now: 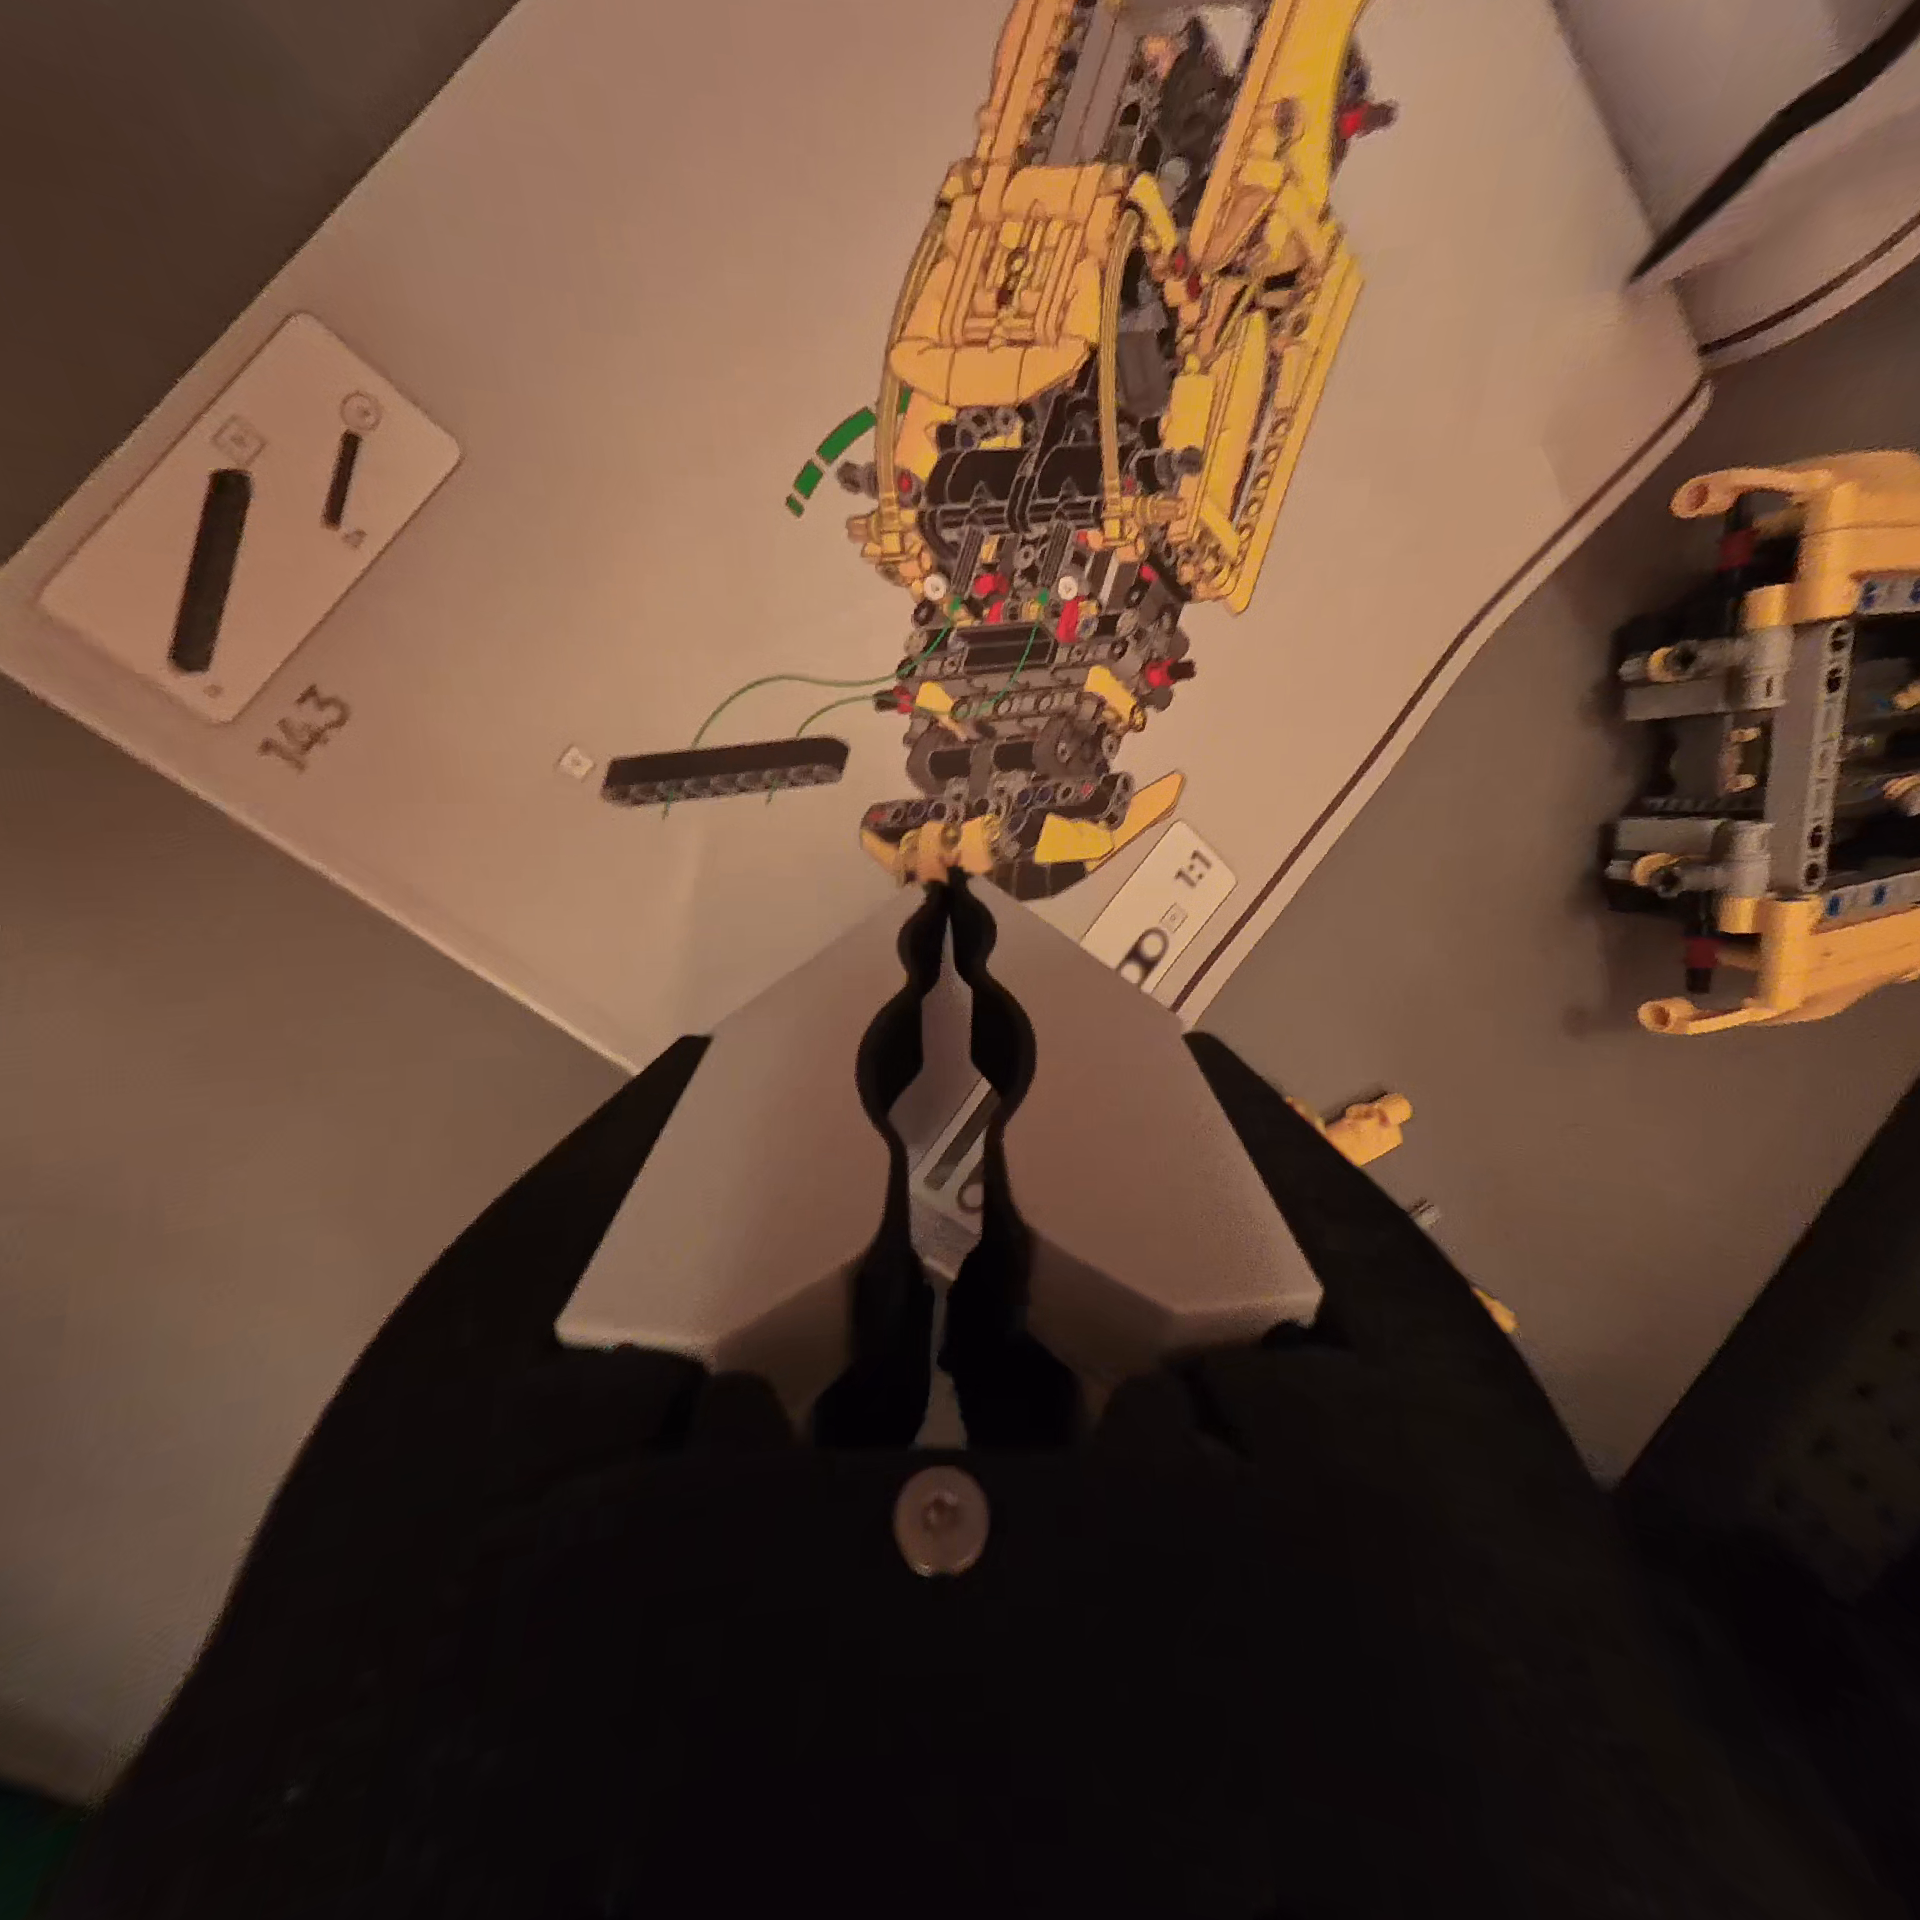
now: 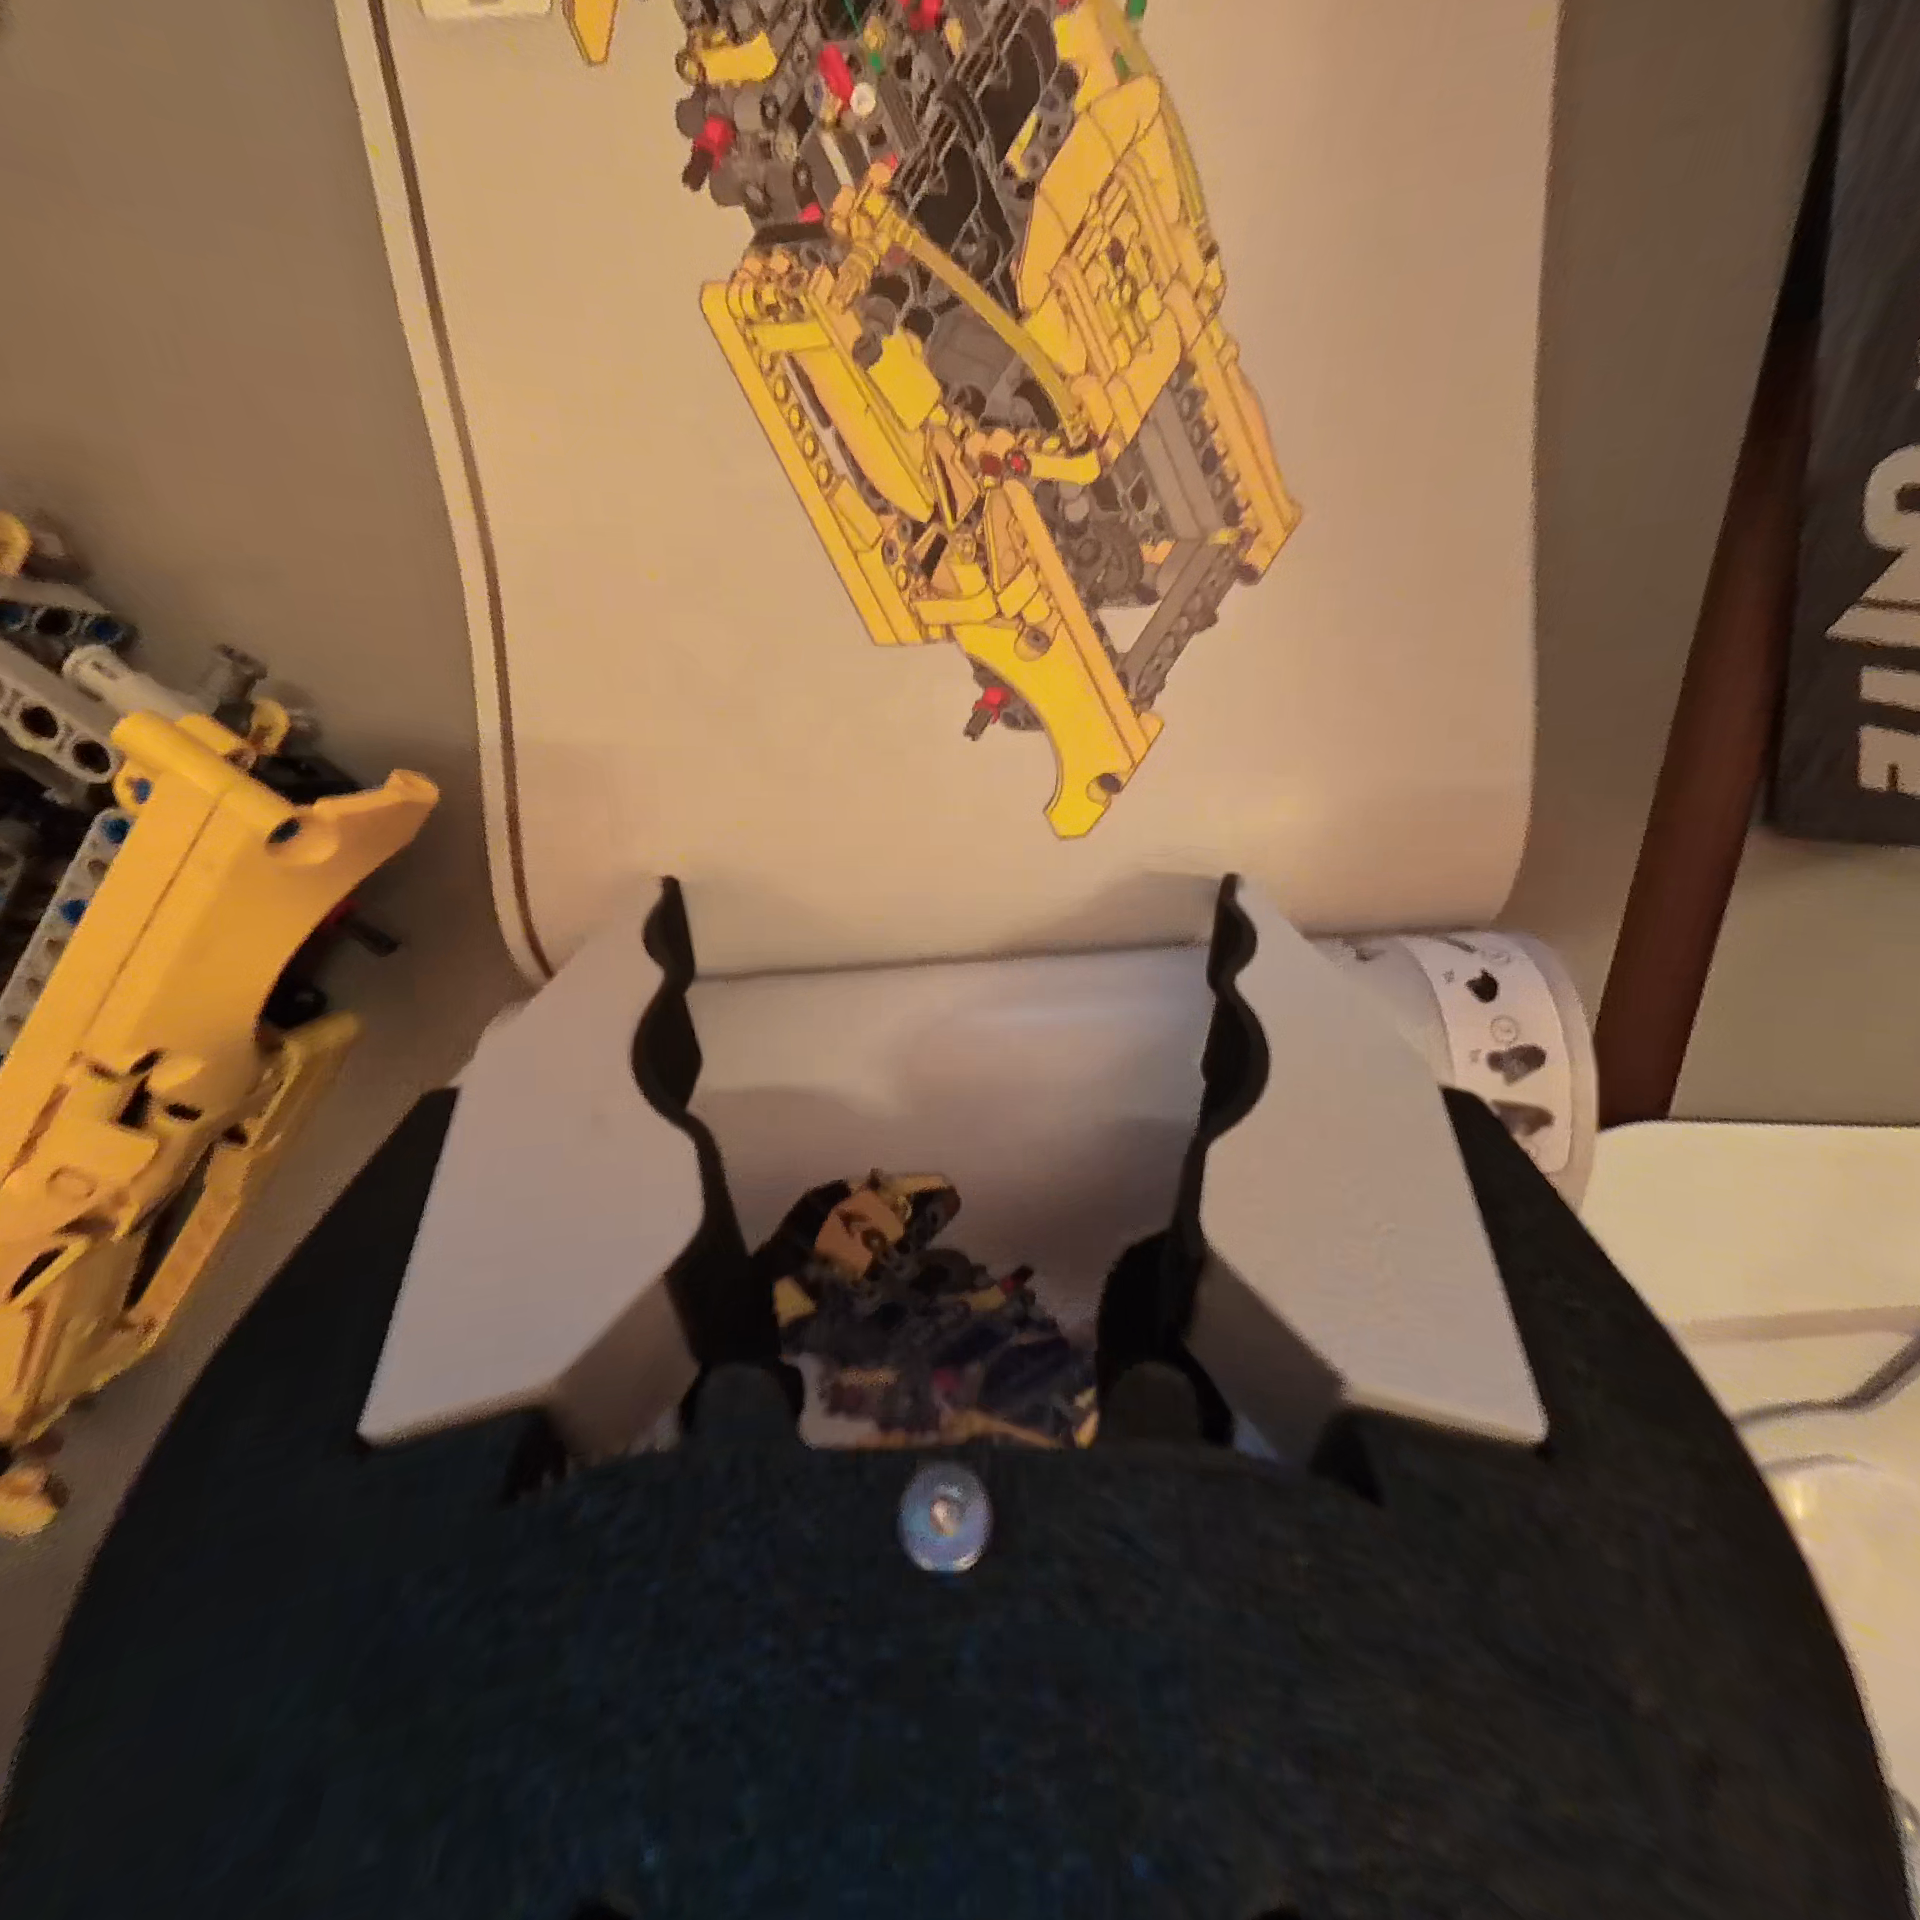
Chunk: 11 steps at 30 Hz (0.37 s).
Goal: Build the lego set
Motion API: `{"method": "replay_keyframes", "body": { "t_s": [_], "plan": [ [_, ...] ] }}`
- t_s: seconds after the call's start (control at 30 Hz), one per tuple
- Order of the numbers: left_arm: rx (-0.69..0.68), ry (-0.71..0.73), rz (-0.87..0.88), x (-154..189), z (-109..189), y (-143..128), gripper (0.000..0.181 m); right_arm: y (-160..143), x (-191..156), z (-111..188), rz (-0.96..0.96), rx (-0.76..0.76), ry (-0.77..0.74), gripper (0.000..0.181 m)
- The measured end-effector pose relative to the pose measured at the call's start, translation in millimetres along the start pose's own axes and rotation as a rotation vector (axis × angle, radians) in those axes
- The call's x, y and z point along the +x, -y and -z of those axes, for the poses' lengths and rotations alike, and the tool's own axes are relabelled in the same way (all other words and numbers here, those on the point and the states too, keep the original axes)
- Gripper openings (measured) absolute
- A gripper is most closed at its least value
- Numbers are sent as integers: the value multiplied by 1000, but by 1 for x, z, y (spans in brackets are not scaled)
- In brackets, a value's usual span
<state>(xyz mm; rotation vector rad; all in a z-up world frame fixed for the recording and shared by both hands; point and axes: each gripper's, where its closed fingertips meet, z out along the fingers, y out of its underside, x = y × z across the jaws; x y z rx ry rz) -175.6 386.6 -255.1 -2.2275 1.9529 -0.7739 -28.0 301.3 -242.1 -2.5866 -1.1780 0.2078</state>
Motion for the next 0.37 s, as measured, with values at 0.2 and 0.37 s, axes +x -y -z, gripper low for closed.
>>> {"method": "replay_keyframes", "body": {
  "t_s": [0.2,0.37],
  "plan": [
    [19,30,62,-16,6,-4,0,-13,-3,-1,36,-86,-13,108],
    [6,63,93,-22,11,-10,0,-8,-4,-10,44,-143,-36,107]
  ]
}}
